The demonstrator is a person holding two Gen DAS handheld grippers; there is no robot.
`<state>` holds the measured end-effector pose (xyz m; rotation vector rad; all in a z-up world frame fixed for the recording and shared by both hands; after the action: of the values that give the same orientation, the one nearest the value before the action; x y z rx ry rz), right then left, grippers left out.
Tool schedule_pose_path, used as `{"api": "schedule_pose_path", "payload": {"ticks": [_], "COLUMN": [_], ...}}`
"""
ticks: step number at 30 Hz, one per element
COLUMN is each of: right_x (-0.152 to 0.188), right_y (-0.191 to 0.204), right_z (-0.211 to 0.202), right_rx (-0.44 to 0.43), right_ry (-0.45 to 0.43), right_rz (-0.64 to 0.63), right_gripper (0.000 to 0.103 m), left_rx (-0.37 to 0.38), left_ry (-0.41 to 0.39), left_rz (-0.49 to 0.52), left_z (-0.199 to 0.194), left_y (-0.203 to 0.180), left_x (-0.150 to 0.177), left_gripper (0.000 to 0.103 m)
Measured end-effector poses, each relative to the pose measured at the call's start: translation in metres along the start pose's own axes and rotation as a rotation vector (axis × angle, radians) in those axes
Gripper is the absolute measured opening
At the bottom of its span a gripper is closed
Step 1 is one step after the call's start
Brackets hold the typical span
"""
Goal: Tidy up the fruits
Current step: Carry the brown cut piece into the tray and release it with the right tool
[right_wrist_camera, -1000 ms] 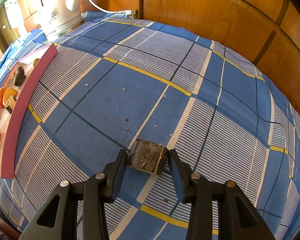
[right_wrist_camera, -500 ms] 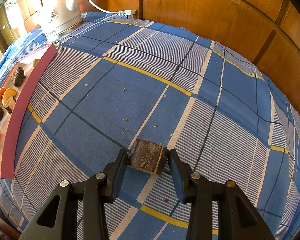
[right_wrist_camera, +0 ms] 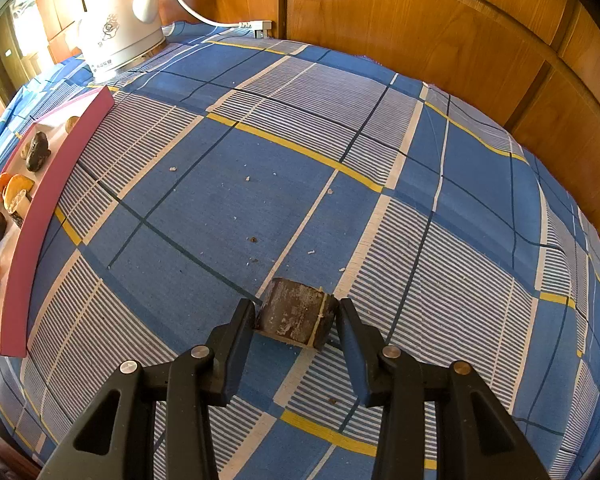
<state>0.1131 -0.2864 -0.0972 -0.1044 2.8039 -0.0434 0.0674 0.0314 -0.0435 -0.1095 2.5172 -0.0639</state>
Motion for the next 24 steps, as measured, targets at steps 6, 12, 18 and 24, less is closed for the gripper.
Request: {"api": "schedule_pose_path", "payload": {"ticks": [6, 12, 18, 24], "right_x": [0.000, 0.000, 0.001, 0.001], "right_y": [0.000, 0.000, 0.001, 0.001], "right_z": [0.000, -0.001, -0.001, -0.002], "right_rx": [0.002, 0.004, 0.004, 0.009], "right_ry": [-0.001, -0.004, -0.011, -0.017], "right_rz": [-0.002, -0.003, -0.004, -0.008], "right_gripper": [0.043, 0.043, 0.043, 0.043], "left_rx": [0.010, 0.017, 0.017, 0.019], "left_ry": [-0.014, -0.018, -0.023, -0.018], "left_rz": [0.029, 0.035, 0.029, 0.020], "left_z": [-0.008, -0.012, -0.015, -0.015], "left_y": [-0.008, -0.010, -0.007, -0.001], "left_x": [0.004, 0.005, 0.007, 0.010], "left_gripper": [0.072, 0.072, 0.072, 0.072]}}
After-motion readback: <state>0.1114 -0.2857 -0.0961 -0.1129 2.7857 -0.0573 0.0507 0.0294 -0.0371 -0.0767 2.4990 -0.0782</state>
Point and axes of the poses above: each gripper's, at about its wrist camera, not at the fingertips, and z roughly the way its jaws point, y to its left, x to its underside, the point moved 4 cm from there along z, roughly the way its jaws point, and after that the axes turned 5 degrees about y, right-handed, at the moved point
